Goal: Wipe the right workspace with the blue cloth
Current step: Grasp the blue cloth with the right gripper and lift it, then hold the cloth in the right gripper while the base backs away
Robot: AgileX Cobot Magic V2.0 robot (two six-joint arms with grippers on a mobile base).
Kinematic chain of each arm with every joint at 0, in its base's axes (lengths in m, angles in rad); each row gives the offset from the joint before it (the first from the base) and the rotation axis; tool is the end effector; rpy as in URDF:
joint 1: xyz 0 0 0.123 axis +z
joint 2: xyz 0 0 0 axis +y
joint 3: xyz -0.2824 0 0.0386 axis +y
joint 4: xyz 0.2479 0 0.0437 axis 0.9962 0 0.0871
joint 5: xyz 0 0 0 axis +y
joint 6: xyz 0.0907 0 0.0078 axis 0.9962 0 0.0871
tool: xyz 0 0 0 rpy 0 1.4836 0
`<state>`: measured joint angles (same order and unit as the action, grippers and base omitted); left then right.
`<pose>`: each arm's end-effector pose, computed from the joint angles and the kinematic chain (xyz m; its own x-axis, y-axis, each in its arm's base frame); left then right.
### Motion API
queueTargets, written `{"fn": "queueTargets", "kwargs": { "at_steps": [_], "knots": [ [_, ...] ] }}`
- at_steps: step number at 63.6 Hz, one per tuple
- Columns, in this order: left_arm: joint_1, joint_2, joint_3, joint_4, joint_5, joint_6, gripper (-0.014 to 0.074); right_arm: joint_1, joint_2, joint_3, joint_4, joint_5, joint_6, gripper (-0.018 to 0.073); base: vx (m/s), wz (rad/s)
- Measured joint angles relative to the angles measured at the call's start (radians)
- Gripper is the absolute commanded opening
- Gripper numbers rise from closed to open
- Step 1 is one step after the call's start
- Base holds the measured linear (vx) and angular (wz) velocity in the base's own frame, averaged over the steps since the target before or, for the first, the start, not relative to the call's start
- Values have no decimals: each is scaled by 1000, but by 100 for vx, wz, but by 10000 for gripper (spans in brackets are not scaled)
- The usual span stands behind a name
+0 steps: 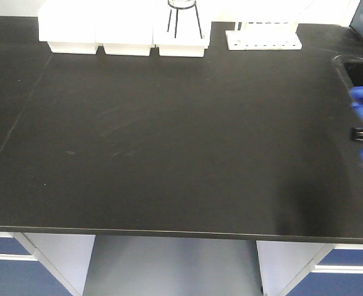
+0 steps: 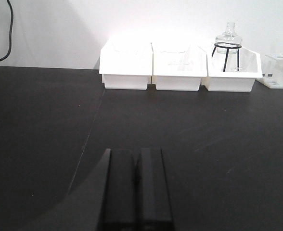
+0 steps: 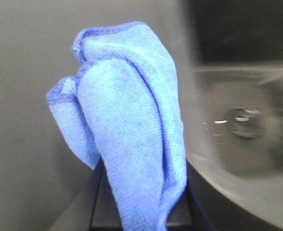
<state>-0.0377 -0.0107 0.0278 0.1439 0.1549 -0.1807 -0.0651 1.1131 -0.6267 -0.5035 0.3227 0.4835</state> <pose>0.0565 -0.0001 0.1903 -0.0836 -0.0354 -0.9959 0.0124 0.9993 -0.0365 0.2177 -0.0282 0.2592 -0.6303 0.0431 -0.7752 0.1839 0.9783 -0.0951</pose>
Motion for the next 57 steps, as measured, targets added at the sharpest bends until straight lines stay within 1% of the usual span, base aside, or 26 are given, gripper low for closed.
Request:
{"fn": "queueTargets", "kwargs": {
  "at_steps": [8,24,41,57],
  "knots": [
    [0,0,0,0,0,0,-6,0,-121,5,22,96,-2,-6,0,0],
    [0,0,0,0,0,0,-6,0,-283,8,34,168,-3,-4,0,0],
    [0,0,0,0,0,0,-6,0,-349,9,37,302,-3,-4,0,0],
    [0,0,0,0,0,0,-6,0,-354,9,37,356,-3,-4,0,0]
  ]
}}
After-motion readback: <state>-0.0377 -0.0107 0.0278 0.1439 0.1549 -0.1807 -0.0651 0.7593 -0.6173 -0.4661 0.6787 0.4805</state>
